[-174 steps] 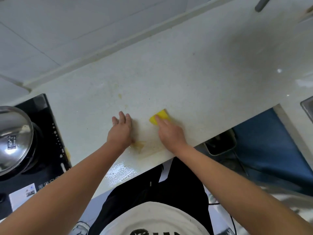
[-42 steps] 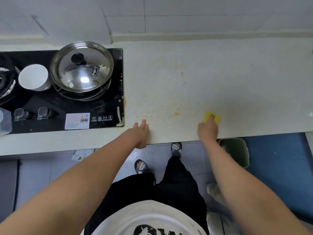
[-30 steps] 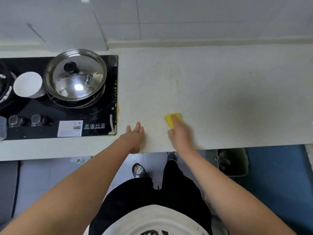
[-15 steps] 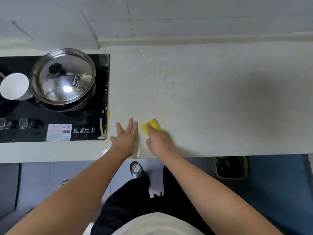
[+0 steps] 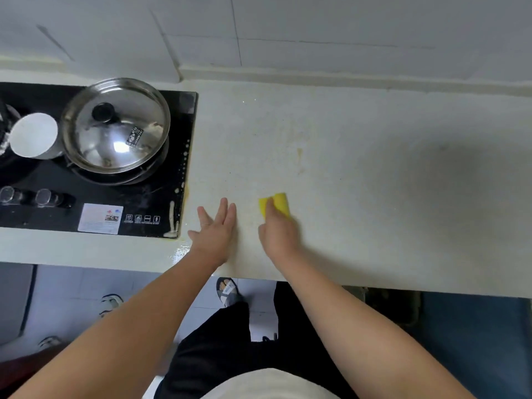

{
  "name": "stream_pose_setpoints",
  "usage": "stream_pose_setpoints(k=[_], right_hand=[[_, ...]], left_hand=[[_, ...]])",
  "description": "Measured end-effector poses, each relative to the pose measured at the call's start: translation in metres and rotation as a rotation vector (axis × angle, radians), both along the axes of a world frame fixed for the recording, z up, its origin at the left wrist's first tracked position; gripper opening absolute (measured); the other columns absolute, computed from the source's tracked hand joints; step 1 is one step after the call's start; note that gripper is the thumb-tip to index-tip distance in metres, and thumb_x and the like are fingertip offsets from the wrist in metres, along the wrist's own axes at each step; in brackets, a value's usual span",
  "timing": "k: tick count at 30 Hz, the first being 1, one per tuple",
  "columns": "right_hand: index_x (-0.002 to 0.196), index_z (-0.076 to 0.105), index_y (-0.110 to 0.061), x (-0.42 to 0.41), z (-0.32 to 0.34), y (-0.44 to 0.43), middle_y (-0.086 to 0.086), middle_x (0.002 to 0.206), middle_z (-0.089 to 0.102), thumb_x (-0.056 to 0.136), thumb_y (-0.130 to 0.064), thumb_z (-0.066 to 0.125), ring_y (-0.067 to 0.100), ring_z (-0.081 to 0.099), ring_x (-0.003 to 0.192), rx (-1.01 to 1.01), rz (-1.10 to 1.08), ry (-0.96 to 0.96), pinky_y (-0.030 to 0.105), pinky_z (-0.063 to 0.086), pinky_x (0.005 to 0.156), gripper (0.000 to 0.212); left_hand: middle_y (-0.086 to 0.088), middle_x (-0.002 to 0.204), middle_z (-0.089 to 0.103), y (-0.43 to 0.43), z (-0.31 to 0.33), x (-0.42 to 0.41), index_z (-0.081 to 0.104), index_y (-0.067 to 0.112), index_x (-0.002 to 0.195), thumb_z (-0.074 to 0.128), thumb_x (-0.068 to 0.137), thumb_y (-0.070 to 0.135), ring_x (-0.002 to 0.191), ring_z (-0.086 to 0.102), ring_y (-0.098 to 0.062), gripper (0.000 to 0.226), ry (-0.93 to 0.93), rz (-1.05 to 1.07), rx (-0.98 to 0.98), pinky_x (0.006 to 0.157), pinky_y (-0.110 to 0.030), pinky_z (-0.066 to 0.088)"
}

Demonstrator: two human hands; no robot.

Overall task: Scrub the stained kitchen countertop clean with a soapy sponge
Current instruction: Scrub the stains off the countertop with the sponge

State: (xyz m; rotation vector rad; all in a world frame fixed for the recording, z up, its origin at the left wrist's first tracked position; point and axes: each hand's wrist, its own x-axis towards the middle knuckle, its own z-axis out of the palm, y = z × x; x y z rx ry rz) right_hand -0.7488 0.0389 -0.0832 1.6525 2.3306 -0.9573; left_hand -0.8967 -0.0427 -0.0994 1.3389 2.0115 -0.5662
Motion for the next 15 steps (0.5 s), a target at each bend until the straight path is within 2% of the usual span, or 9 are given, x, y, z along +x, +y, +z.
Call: stream_pose_setpoints(k=[2, 3, 5, 7, 10, 12, 14, 15], right_hand=[[0.148, 0.037, -0.015, -0.017, 0.007, -0.023, 0.016, 0.135, 0.057, 0.100, -0.024, 0.045, 0.036, 0.058, 0.115, -0.093, 0.267, -0.019, 0.038, 0.046, 0.088, 0.049], [0.143, 0.041, -0.016, -0.018, 0.009, -0.032, 0.014, 0.130, 0.059, 0.101, -0.027, 0.043, 0.035, 0.059, 0.111, -0.124, 0.344, -0.018, 0.038, 0.047, 0.084, 0.044], [0.140, 0.042, -0.017, -0.014, 0.011, -0.031, 0.011, 0.124, 0.059, 0.097, -0.019, 0.047, 0.035, 0.061, 0.103, -0.007, 0.439, 0.014, 0.036, 0.040, 0.067, 0.044], [0.136, 0.047, -0.018, 0.006, 0.010, -0.009, 0.010, 0.122, 0.061, 0.087, -0.013, 0.054, 0.037, 0.063, 0.093, 0.102, 0.281, 0.059, 0.035, 0.038, 0.063, 0.049], [0.141, 0.052, -0.010, 0.059, 0.005, 0.054, 0.021, 0.127, 0.062, 0.085, -0.005, 0.058, 0.041, 0.064, 0.095, 0.251, -0.091, 0.107, 0.040, 0.050, 0.072, 0.057], [0.139, 0.052, -0.005, 0.101, 0.000, 0.103, 0.026, 0.120, 0.063, 0.087, -0.005, 0.056, 0.043, 0.064, 0.097, 0.292, -0.311, 0.012, 0.043, 0.051, 0.076, 0.052], [0.124, 0.056, 0.000, 0.125, -0.006, 0.139, 0.032, 0.106, 0.063, 0.087, -0.005, 0.054, 0.047, 0.063, 0.094, 0.268, -0.505, -0.039, 0.046, 0.048, 0.077, 0.037], [0.120, 0.054, 0.002, 0.123, -0.012, 0.151, 0.034, 0.105, 0.062, 0.087, -0.004, 0.053, 0.048, 0.062, 0.096, 0.241, -0.559, -0.054, 0.046, 0.047, 0.078, 0.034]], left_hand=[[0.015, 0.165, -0.031, 0.003, -0.001, -0.003, -0.018, 0.032, 0.161, 0.063, 0.089, -0.002, 0.153, -0.013, -0.051, 0.114, -0.038, 0.040, 0.004, 0.099, -0.076, 0.040], [0.017, 0.165, -0.031, 0.003, -0.002, -0.003, -0.016, 0.034, 0.162, 0.063, 0.089, -0.002, 0.153, -0.015, -0.050, 0.114, -0.052, 0.061, 0.006, 0.099, -0.078, 0.038], [0.019, 0.165, -0.031, 0.006, -0.002, -0.005, -0.015, 0.035, 0.161, 0.063, 0.089, -0.003, 0.153, -0.016, -0.050, 0.114, -0.063, 0.081, 0.016, 0.098, -0.080, 0.036], [0.017, 0.165, -0.031, 0.010, -0.001, -0.004, -0.017, 0.034, 0.161, 0.065, 0.088, -0.002, 0.153, -0.014, -0.052, 0.116, -0.050, 0.073, 0.017, 0.097, -0.079, 0.038], [0.015, 0.165, -0.031, 0.012, -0.001, -0.004, -0.021, 0.032, 0.160, 0.066, 0.085, -0.003, 0.152, -0.010, -0.053, 0.121, -0.022, 0.056, 0.007, 0.097, -0.076, 0.042], [0.015, 0.165, -0.031, 0.016, 0.000, -0.005, -0.022, 0.031, 0.160, 0.068, 0.083, -0.002, 0.152, -0.011, -0.052, 0.123, -0.026, 0.061, 0.009, 0.098, -0.077, 0.040], [0.015, 0.164, -0.031, 0.018, 0.001, -0.005, -0.022, 0.032, 0.160, 0.070, 0.081, -0.002, 0.152, -0.012, -0.052, 0.125, -0.027, 0.060, 0.013, 0.098, -0.077, 0.040], [0.015, 0.164, -0.031, 0.020, 0.001, -0.006, -0.022, 0.032, 0.160, 0.070, 0.081, -0.002, 0.152, -0.012, -0.052, 0.126, -0.027, 0.065, 0.012, 0.098, -0.077, 0.040]])
